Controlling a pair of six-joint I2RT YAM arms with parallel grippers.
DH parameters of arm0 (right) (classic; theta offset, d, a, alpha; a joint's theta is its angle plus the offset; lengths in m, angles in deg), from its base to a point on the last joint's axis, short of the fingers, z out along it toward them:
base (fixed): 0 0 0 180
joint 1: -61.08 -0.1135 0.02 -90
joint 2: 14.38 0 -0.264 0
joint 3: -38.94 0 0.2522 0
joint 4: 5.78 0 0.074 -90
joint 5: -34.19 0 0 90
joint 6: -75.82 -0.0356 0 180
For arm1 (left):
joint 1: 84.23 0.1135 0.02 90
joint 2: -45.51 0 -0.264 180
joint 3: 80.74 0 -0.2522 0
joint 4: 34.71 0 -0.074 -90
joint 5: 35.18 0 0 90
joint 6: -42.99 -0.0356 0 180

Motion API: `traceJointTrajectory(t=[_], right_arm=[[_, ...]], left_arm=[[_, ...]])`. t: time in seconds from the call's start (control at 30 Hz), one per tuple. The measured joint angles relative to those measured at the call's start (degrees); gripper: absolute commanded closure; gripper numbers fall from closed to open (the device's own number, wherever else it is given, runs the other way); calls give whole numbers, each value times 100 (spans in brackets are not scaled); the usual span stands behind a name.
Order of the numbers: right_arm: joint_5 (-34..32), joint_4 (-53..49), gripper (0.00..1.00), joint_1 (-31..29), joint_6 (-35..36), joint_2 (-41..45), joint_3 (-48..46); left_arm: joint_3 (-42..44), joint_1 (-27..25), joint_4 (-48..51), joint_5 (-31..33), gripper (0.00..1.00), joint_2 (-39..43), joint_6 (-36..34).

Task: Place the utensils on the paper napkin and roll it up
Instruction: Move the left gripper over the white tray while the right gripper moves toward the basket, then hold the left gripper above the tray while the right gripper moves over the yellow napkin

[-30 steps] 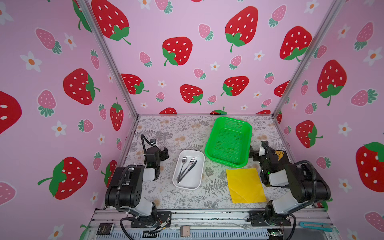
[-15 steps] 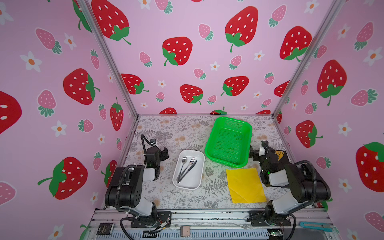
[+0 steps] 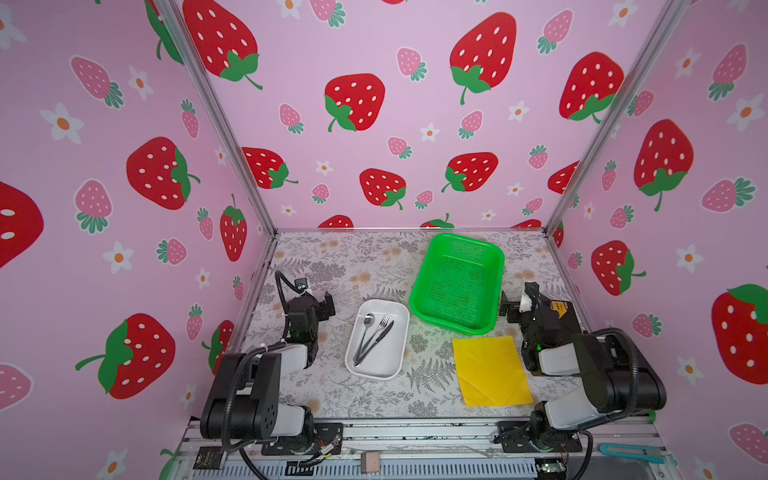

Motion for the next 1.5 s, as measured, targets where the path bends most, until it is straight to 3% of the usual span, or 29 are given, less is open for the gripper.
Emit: traceJointTrajectory(t=[0.23, 0.37, 0.47, 0.53, 0.63, 0.77, 0.9, 1.07, 1.27, 1.5], right_arm=[[-214, -1228, 0, 0, -282, 848, 295], [-407, -2743, 0, 0, -776, 1294, 737], [-409, -3971, 0, 0, -1255, 1558, 1235], [-149, -4647, 0, 15, -1506, 1738, 1495], [487, -5401, 2, 22, -1840, 1893, 1681], [1475, -6037, 8, 22, -2393, 1912, 1735], [2326, -6205, 18, 22, -2822, 1838, 1742], [2599, -6500, 34, 22, -3027, 1246, 1993], [2546, -6942, 57, 17, -3001, 420, 2671], [2280, -7014, 80, -105, -3143, -225, 3298]], left_arm=[[-142, 7, 1290, 229, 1, 1250, 505], [-699, 24, 2747, 361, 1, 1814, 1593], [-826, 101, 3143, -293, 4, 2144, 2087], [-855, 94, 3324, -1130, 12, 2227, 2352], [-1102, -72, 3884, -2070, 13, 2085, 2557], [-1875, -1167, 5115, -2251, 12, 1808, 2422], [-2310, -2739, 5840, -1650, 12, 1738, 2175], [-2656, -4050, 6695, -809, 12, 1040, 2144], [-3263, -5134, 7434, 90, 11, -98, 2149], [-3895, -5554, 7978, 813, 11, -907, 2210]])
